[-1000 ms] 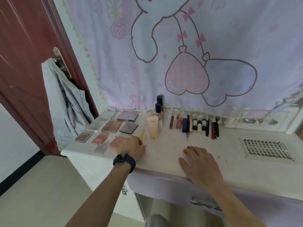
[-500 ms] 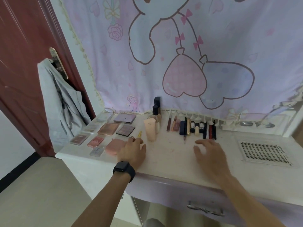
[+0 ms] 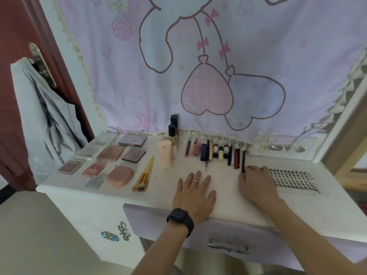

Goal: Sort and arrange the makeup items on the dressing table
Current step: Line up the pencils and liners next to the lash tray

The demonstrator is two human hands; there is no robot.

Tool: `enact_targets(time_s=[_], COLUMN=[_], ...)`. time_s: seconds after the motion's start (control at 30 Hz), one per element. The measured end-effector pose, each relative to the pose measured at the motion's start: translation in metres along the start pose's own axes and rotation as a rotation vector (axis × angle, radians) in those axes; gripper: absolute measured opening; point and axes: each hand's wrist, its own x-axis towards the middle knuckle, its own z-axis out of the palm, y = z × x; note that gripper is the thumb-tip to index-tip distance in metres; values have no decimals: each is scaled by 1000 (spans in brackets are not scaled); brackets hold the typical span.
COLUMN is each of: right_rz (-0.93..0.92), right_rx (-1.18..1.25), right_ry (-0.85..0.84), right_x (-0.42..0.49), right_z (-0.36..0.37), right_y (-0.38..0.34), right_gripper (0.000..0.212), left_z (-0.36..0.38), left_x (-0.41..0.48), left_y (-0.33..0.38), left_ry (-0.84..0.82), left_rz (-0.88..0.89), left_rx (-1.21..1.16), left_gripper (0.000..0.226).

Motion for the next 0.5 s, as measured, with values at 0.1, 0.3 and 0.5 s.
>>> enact_targets(time_s=[0.1, 0.3, 0.5], right_rz=[7, 22, 110], right_rx=[-17, -12, 9], right_ry=[20, -2, 47], right_x=[-9, -13, -20], right_z=[0, -13, -18], right_y=[3, -7, -10], right_gripper=[38, 38, 38], left_z=[3, 2, 3], left_x=[-1, -1, -2], left_y=[-2, 1, 0], left_ry=[9, 13, 25], left_rz=[1, -11, -18], left_rx=[12, 13, 10], left_gripper=[63, 63, 64])
